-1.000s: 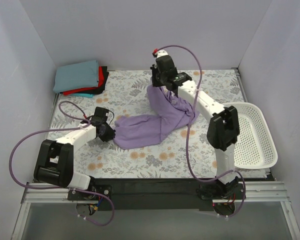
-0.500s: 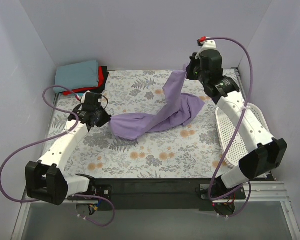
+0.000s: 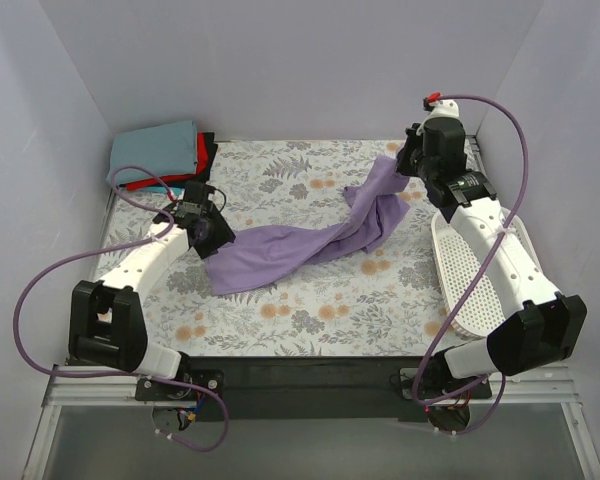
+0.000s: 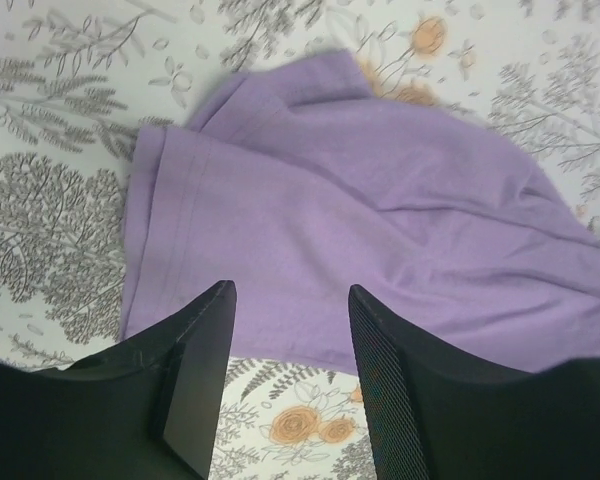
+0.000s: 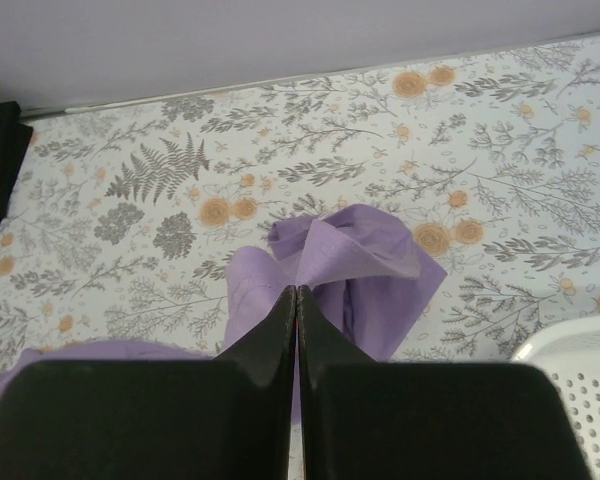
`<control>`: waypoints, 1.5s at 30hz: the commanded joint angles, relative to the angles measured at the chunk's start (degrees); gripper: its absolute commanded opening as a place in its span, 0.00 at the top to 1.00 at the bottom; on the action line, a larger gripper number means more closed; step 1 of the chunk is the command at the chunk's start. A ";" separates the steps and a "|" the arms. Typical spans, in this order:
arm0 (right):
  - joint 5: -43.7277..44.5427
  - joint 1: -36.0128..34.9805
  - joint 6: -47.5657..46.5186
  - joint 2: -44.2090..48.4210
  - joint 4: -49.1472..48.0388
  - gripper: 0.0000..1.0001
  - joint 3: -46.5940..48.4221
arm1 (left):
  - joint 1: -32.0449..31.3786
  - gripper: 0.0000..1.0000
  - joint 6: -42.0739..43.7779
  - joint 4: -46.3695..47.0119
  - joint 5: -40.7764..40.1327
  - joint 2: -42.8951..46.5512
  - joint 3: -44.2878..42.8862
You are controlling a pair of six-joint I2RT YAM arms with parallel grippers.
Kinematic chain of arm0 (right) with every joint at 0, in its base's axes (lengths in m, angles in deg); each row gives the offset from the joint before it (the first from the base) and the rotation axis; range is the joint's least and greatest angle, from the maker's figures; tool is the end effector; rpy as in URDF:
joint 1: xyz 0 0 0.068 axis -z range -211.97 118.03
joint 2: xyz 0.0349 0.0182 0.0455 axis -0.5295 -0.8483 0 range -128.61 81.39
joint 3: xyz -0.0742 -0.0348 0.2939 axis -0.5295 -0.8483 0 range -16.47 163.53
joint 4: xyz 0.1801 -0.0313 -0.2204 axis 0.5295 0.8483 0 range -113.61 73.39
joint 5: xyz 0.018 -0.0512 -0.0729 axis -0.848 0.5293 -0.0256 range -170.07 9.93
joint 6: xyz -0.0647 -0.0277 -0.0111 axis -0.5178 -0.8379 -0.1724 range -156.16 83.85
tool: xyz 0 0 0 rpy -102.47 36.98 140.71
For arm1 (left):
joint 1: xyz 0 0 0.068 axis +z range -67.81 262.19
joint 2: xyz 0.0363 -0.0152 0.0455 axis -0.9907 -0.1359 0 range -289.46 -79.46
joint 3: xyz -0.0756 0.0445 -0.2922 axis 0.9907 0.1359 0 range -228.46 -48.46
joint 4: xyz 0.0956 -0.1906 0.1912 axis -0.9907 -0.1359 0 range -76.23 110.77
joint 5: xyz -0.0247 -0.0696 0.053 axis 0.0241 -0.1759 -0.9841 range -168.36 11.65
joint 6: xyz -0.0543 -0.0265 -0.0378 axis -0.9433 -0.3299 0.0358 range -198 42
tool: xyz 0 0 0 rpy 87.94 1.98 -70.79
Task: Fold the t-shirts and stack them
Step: Flatten the tshirt out
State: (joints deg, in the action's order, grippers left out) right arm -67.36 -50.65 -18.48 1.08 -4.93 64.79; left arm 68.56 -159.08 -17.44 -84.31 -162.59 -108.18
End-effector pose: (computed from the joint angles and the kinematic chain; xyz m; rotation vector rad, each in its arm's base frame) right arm 0.3501 0.1047 0.4310 0.1357 1.8739 0.2284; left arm 0.3126 -0.0696 0.2393 -1.5301 2.2279 -0.4072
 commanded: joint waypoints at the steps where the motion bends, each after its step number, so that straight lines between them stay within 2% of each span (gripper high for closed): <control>1: 0.04 2.33 0.96 1.91 -2.33 0.99 -0.48 | 0.27 0.53 -0.74 -0.37 -0.55 4.37 4.60; 4: -2.60 2.50 1.40 2.09 -2.42 0.99 -1.10 | 0.27 0.58 -5.48 -1.33 -3.08 9.21 9.70; 6: -4.09 2.50 1.84 2.35 -2.68 0.99 -2.41 | 0.27 0.60 -10.57 -3.96 -8.09 12.36 14.35; 9: -5.06 2.50 2.28 2.79 -3.21 0.99 -3.82 | 0.27 0.60 -12.88 -3.54 -7.67 15.80 19.45; 15: -6.82 2.42 2.81 2.44 -4.09 0.99 -5.23 | 0.18 0.66 -15.43 -0.99 -4.77 12.47 22.37; 25: -8.40 2.50 3.33 2.62 -5.14 0.99 -6.37 | 0.18 0.62 -15.16 4.38 -5.38 8.16 23.07; 30: -8.67 2.42 3.34 2.71 -5.32 0.99 -6.63 | 0.18 0.63 -15.07 5.17 -7.22 7.55 23.51; 33: -9.11 2.42 3.51 2.71 -5.49 0.99 -6.55 | 0.18 0.78 -14.46 5.52 -7.75 7.11 22.99; 35: -9.72 2.42 3.60 2.62 -5.49 0.99 -6.28 | 0.18 1.00 -13.41 5.43 -7.23 6.84 21.59; 40: -10.34 2.50 4.83 3.67 -5.32 0.99 -5.23 | 0.27 1.00 -10.42 3.15 -8.63 10.52 14.74; 45: -7.79 3.12 7.46 5.96 -4.35 0.99 -1.72 | 3.08 1.00 -6.99 2.62 -8.90 13.17 1.65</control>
State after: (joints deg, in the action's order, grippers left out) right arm -76.82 -48.13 -13.46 3.02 -7.03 58.75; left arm 69.22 -169.26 -15.45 -91.22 -153.65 -97.56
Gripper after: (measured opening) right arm 0.020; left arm 0.019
